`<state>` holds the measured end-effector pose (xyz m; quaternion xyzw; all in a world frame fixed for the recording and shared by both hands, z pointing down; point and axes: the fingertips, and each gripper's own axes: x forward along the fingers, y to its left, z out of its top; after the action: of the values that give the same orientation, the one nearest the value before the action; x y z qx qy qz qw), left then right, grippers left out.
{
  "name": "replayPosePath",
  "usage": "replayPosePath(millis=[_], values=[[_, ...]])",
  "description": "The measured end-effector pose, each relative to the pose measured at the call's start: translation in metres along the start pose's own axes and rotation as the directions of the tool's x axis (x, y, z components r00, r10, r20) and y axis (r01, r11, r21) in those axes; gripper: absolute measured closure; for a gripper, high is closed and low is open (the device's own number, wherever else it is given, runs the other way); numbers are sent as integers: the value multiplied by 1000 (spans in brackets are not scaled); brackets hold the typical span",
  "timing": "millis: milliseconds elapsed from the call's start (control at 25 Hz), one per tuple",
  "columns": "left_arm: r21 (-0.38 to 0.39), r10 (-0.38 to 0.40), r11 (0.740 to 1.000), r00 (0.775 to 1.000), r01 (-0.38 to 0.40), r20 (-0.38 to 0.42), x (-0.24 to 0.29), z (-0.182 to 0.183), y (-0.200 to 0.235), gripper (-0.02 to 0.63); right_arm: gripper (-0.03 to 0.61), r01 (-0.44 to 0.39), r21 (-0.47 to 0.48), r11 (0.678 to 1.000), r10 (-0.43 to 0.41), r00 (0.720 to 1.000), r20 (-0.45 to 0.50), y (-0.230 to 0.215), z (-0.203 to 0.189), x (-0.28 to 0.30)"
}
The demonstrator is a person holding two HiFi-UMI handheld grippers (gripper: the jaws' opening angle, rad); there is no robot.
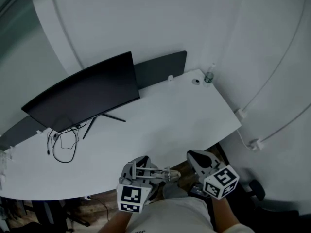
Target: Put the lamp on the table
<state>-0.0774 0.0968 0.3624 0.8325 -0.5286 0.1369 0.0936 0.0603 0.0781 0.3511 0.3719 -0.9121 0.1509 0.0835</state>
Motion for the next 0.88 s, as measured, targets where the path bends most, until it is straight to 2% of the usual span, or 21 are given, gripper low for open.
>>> replayPosePath(millis=[480, 880], values=[[-26, 88, 996, 996, -87, 18, 79, 33, 6, 609, 546, -71, -20, 997, 71, 997, -6, -85, 30, 32], [-35, 109, 993, 994, -109, 10, 103, 44, 12, 609, 546, -108, -5, 994, 108, 994, -18, -103, 34, 54]])
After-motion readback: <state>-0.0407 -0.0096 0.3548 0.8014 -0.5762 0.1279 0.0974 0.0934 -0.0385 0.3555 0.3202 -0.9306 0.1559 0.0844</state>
